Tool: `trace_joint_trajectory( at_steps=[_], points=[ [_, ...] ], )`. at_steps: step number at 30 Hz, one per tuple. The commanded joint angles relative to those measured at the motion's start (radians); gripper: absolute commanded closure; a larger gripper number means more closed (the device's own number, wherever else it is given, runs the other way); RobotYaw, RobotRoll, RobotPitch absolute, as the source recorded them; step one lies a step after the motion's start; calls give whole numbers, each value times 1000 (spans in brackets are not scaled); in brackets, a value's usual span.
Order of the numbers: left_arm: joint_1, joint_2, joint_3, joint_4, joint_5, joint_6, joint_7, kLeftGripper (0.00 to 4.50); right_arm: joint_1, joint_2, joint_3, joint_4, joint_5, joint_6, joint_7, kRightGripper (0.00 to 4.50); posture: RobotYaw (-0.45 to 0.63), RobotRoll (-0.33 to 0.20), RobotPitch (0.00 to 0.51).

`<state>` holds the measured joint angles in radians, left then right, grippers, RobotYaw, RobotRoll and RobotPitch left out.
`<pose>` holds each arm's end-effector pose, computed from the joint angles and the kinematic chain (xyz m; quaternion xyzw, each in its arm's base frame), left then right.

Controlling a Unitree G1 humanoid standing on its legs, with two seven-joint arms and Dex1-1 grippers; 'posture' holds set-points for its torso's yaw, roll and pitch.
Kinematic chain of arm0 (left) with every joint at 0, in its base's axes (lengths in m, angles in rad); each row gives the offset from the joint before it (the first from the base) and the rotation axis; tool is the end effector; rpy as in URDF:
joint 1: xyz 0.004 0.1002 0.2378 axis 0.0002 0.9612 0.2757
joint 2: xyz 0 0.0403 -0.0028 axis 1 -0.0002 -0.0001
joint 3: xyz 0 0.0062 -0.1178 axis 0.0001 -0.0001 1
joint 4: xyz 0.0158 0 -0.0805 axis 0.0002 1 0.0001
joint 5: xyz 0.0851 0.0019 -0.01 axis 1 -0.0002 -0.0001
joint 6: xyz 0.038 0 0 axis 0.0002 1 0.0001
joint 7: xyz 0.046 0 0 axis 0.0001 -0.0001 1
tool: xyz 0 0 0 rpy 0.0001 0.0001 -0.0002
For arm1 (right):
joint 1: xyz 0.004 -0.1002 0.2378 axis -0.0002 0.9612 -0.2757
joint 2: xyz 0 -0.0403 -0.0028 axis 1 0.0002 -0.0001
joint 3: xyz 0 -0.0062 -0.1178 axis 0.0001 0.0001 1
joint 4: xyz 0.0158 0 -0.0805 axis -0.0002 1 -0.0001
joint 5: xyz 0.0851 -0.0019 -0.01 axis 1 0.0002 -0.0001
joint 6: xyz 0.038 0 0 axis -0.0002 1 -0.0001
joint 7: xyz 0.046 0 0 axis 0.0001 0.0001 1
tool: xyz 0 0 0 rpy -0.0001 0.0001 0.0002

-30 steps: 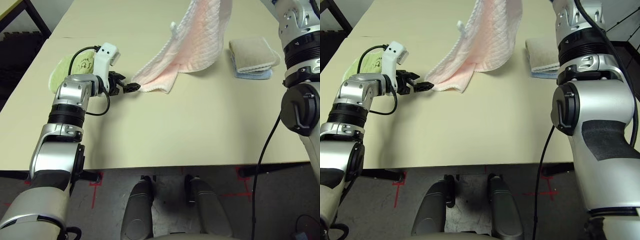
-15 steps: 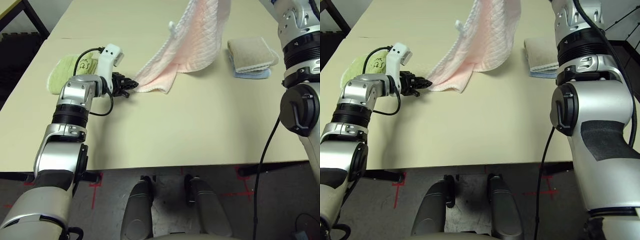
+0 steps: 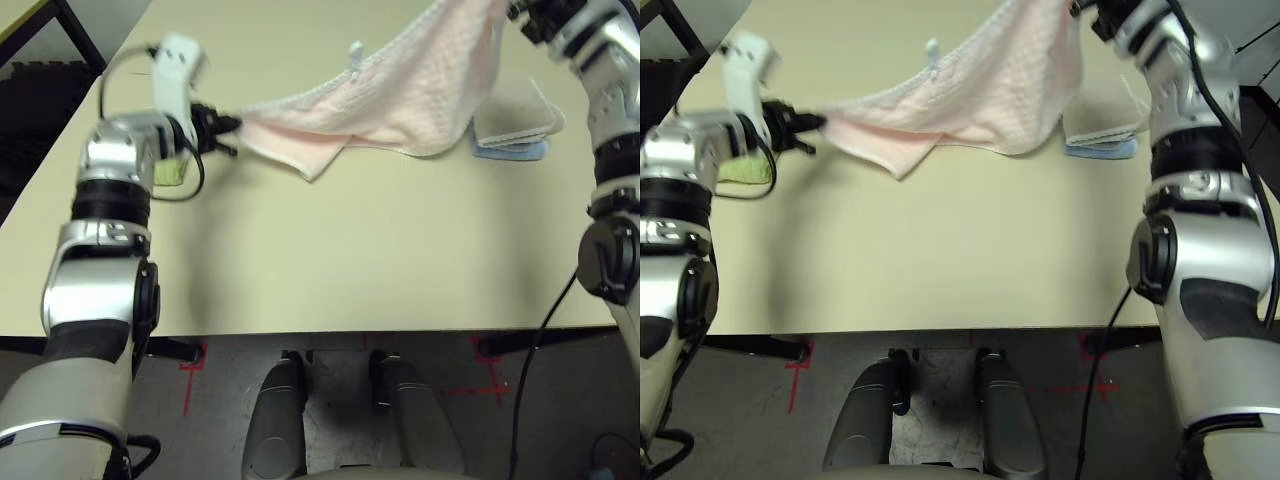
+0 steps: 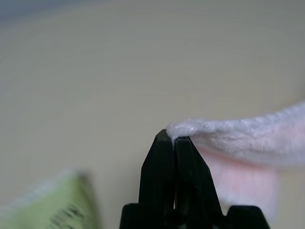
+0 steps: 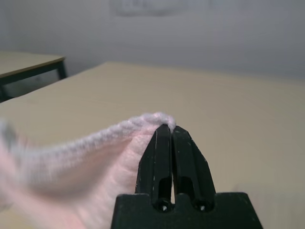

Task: Fold the towel and set it aside.

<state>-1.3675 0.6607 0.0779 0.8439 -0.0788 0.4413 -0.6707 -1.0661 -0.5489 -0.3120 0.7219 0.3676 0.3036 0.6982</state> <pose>0.3430 0.2620 0.3207 0.1312 -0.0371 -0.1653 0.9768 0.3396 -0.2720 0.2379 0.0598 -0.1221 0.2274 0.9643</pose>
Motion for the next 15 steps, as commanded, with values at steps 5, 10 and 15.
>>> trace_joint_trajectory(
  at_steps=[5,10,15],
  points=[
    [-70,-33,6,155,15,-73,28,4480,54,-77,-79,-102,160,337,25,4500,79,0,210],
    [-66,-2,-63,205,50,-67,-136,4480,-5,-161,6,-13,122,436,117,4500,68,0,207],
    [-43,29,-138,227,97,-84,-296,4480,-92,-204,143,113,17,423,229,4500,71,0,209]
  ],
)
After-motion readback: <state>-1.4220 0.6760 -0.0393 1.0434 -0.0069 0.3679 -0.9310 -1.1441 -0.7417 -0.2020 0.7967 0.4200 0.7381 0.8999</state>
